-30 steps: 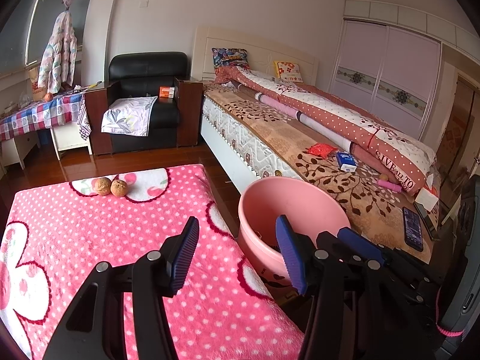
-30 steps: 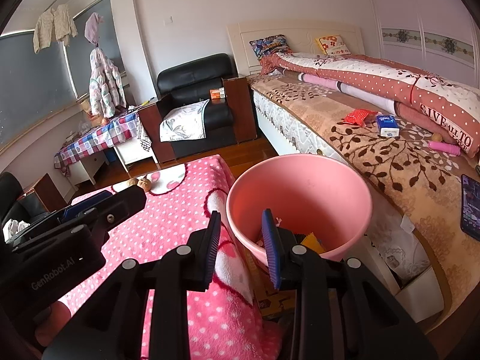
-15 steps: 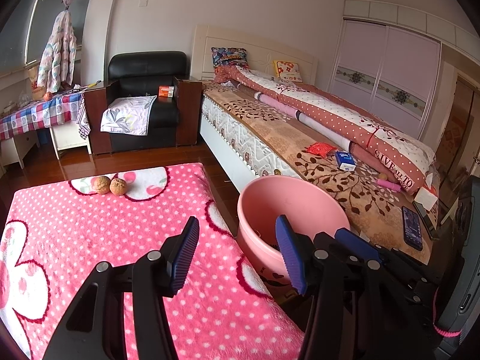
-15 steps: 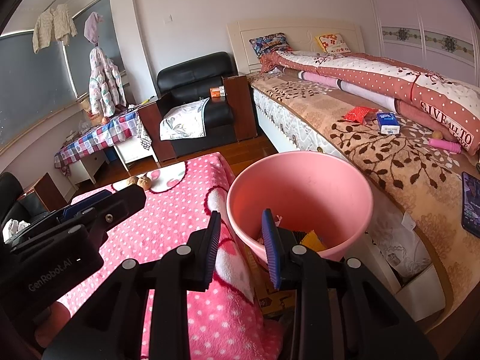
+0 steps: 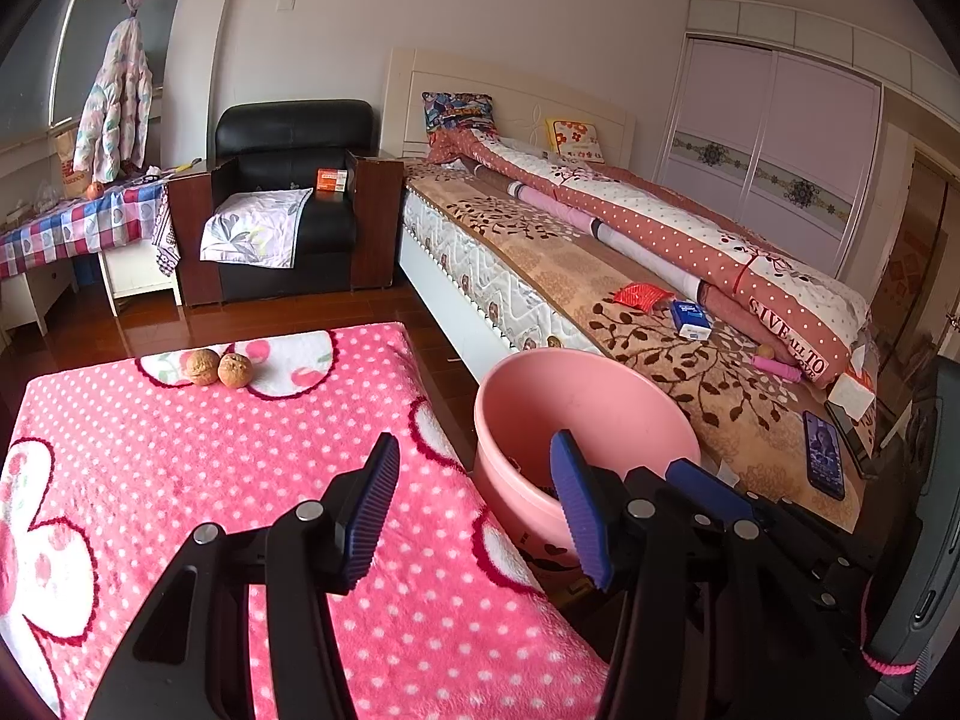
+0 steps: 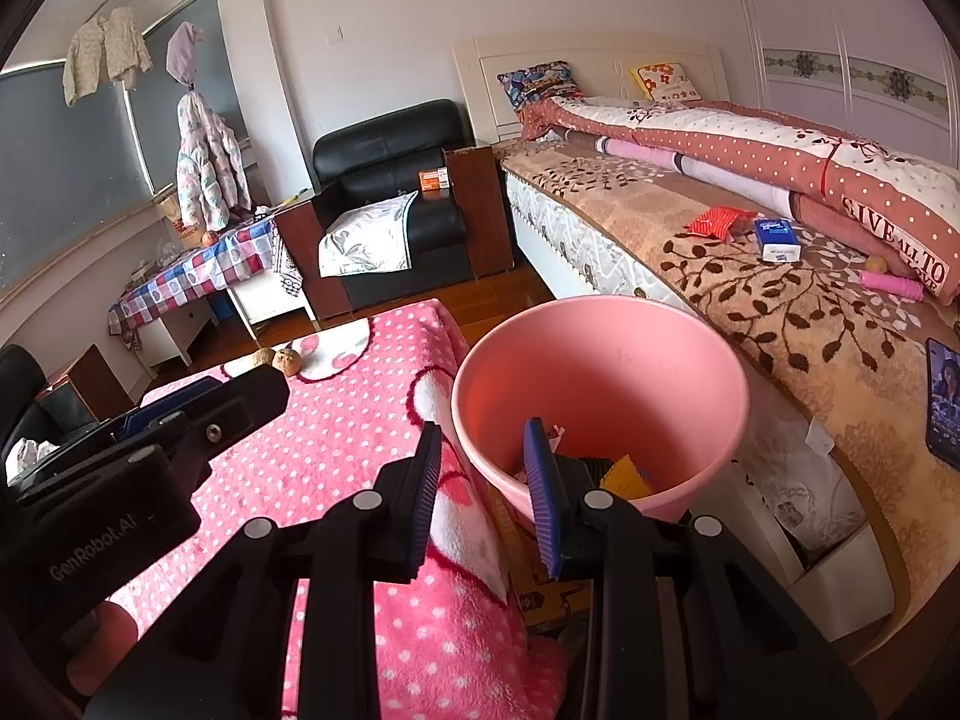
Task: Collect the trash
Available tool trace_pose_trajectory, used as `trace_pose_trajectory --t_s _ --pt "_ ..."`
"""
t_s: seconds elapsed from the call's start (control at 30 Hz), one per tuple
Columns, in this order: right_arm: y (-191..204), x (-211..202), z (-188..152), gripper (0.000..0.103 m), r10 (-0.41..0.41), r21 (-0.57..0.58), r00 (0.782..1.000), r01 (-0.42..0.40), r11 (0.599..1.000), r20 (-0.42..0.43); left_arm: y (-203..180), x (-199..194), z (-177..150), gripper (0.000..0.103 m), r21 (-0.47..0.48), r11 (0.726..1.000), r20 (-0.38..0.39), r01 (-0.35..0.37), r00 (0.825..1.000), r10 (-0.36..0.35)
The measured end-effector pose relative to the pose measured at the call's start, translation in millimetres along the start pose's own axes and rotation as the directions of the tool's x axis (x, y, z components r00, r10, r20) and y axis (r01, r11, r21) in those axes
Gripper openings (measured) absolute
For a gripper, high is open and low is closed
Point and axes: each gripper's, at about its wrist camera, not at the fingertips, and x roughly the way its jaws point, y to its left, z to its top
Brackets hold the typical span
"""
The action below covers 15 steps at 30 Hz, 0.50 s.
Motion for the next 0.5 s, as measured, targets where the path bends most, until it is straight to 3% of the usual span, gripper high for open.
trace_pose_trajectory --t_s 0.5 --pt "0.0 0.1 1.9 0.029 0.000 0.000 1.000 0.000 1.000 -0.002 -1.1 0.2 -0.8 0.052 0.000 1.000 -0.003 0.001 1.000 -0.001"
